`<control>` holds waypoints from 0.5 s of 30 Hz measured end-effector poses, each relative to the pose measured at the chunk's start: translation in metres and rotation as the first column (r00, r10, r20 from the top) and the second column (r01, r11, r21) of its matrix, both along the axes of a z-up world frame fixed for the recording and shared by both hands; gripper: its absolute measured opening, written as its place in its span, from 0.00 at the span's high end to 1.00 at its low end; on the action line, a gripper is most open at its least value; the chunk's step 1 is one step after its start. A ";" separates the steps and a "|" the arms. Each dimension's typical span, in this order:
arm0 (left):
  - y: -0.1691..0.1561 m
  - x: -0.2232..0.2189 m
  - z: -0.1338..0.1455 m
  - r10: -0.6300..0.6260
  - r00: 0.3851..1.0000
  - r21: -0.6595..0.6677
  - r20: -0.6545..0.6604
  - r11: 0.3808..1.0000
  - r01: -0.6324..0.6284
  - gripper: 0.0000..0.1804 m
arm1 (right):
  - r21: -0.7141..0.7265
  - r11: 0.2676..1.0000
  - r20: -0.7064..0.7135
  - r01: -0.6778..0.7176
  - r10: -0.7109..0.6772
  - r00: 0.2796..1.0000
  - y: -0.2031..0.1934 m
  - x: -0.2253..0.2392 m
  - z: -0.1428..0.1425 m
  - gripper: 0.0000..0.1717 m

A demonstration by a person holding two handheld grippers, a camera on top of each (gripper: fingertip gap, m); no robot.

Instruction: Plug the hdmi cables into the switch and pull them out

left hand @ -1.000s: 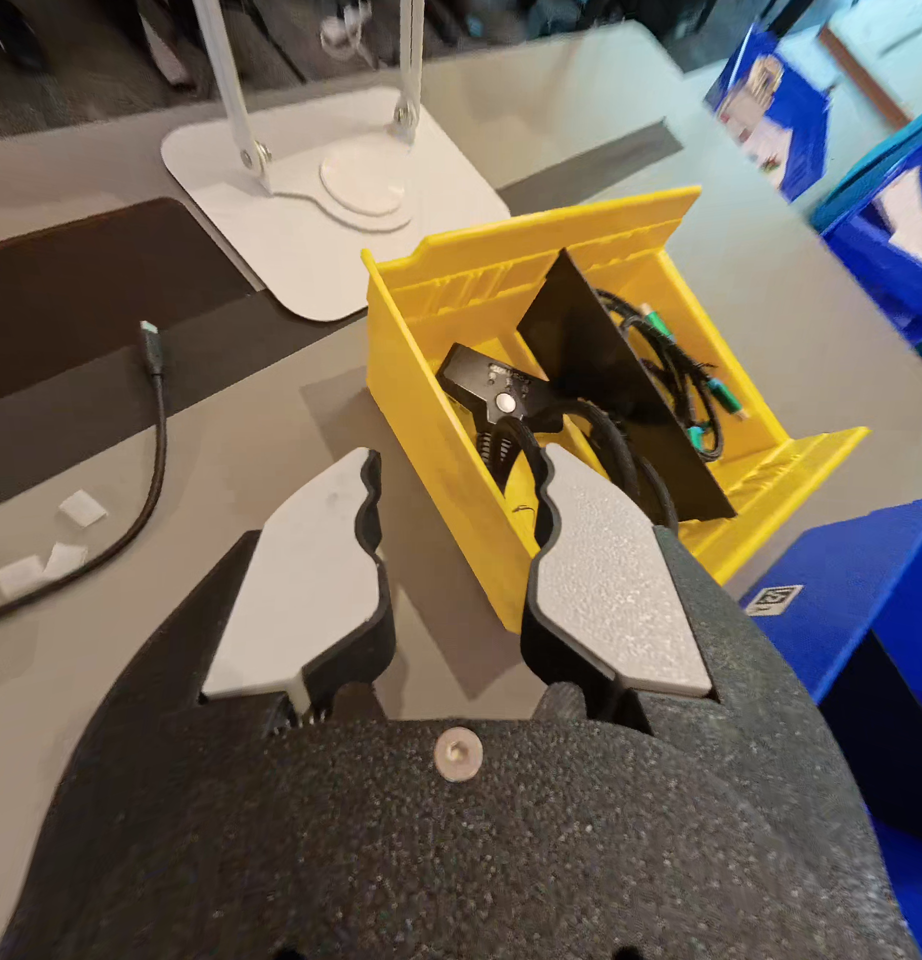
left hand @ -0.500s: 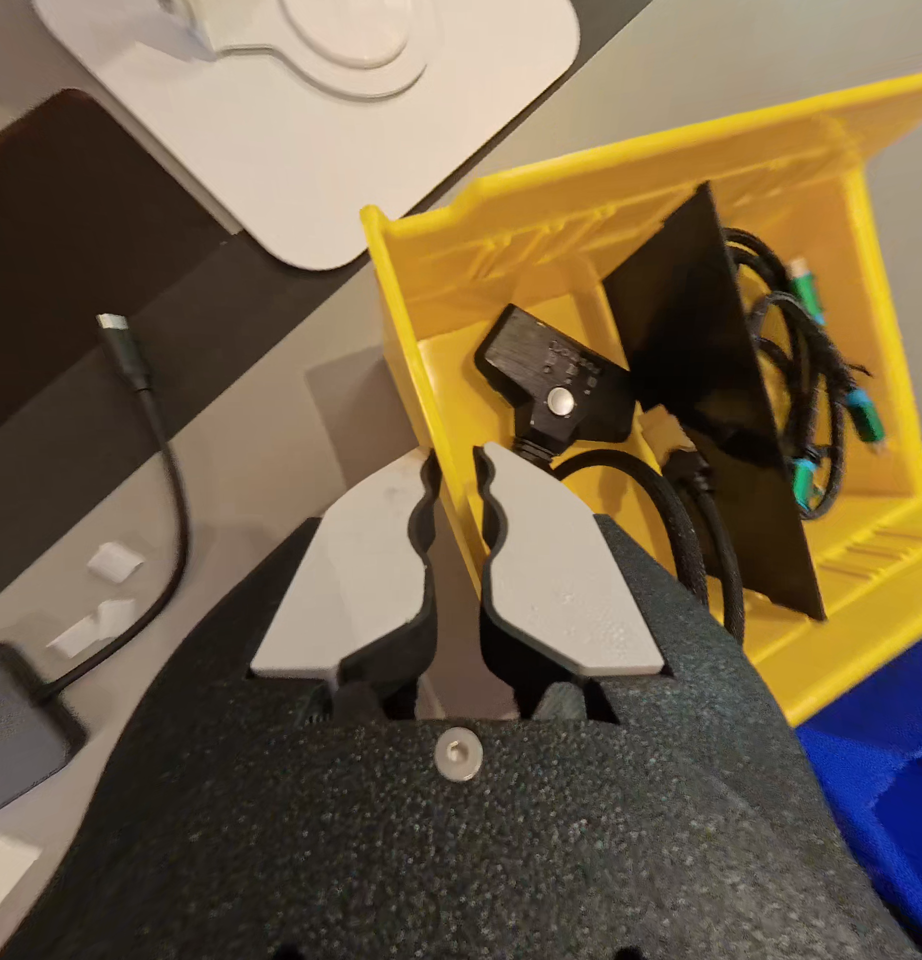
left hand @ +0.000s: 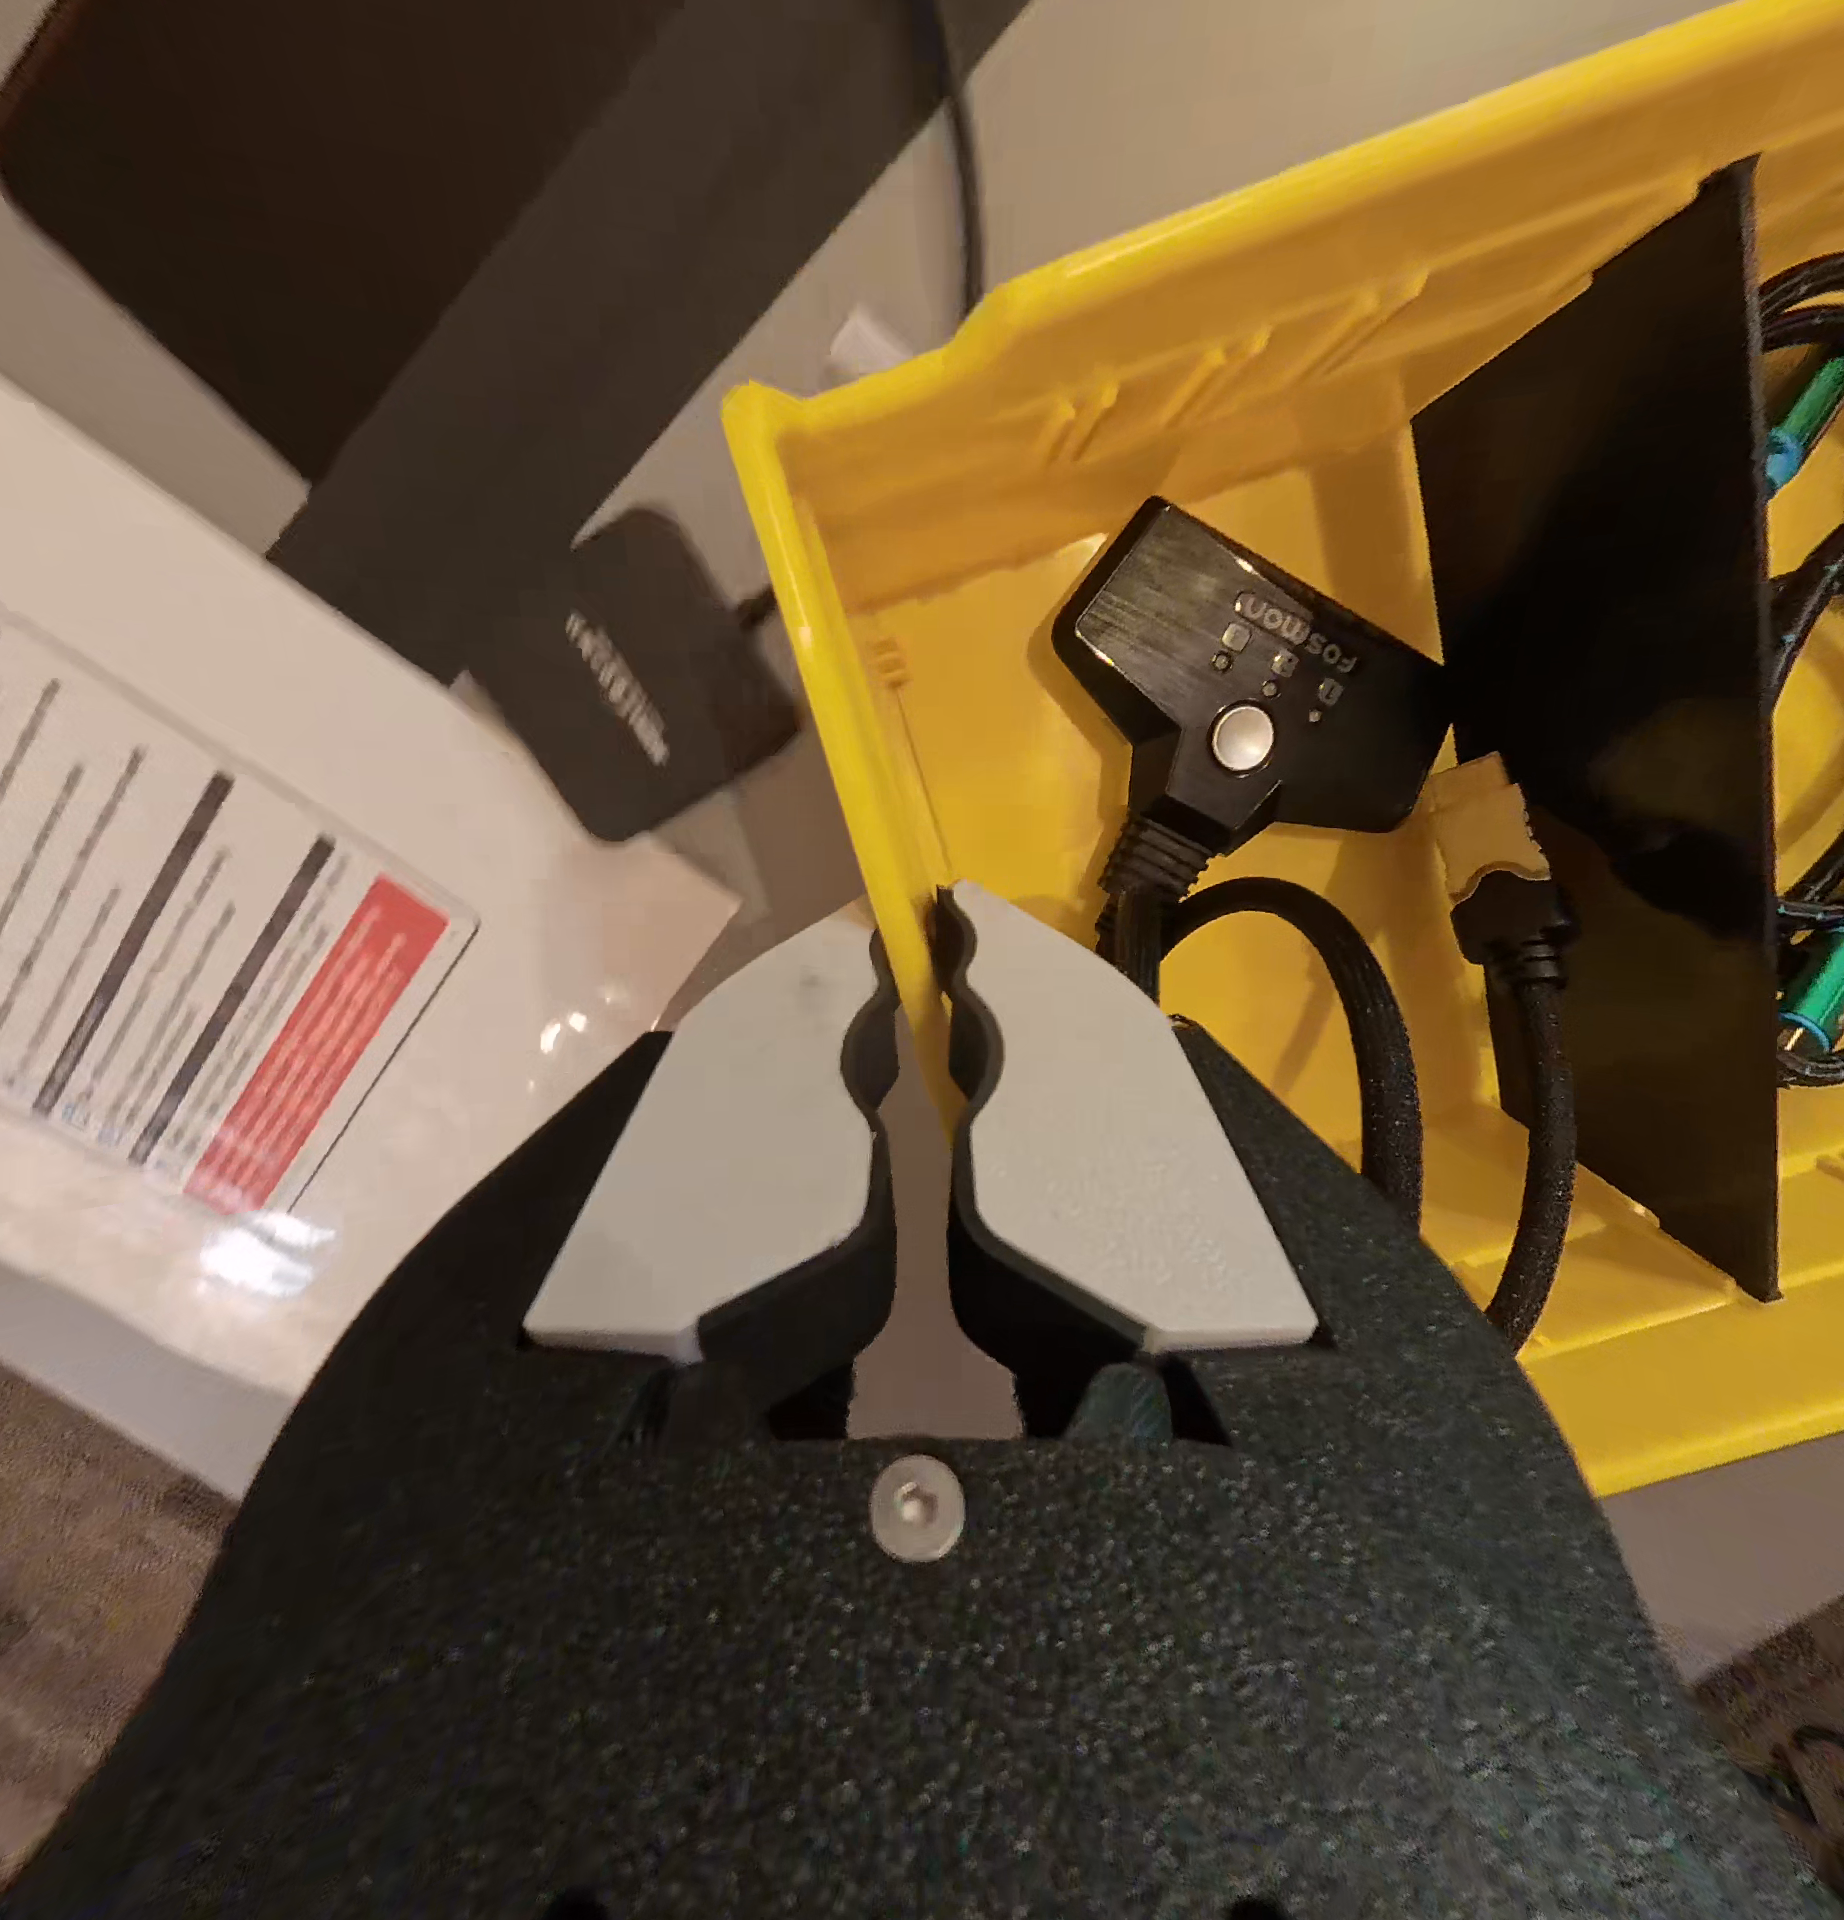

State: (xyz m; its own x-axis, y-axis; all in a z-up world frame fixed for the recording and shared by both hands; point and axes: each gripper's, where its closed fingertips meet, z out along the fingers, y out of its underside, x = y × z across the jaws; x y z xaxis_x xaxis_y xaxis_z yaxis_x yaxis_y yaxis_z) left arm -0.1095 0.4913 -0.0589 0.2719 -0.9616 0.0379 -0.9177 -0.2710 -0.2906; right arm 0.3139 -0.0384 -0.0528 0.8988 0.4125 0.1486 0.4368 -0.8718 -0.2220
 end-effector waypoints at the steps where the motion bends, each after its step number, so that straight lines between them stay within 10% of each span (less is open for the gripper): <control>1: 0.004 -0.015 0.001 -0.005 1.000 -0.002 -0.015 1.000 0.005 0.97 | -0.006 1.000 0.026 -0.004 0.004 1.000 0.002 0.011 0.000 0.89; 15: 0.028 -0.186 0.002 -0.205 0.951 -0.018 -0.231 0.978 0.207 0.97 | -0.118 0.978 0.463 -0.172 0.207 0.862 0.041 0.137 0.004 0.86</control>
State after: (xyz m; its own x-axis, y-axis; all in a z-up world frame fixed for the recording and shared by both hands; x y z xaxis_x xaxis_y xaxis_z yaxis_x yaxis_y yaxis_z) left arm -0.2955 0.5193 -0.0572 0.0683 -0.9976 -0.0086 -0.9955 -0.0676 -0.0658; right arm 0.4511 0.0028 -0.0487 0.6325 0.5929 0.4984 0.6322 -0.7670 0.1101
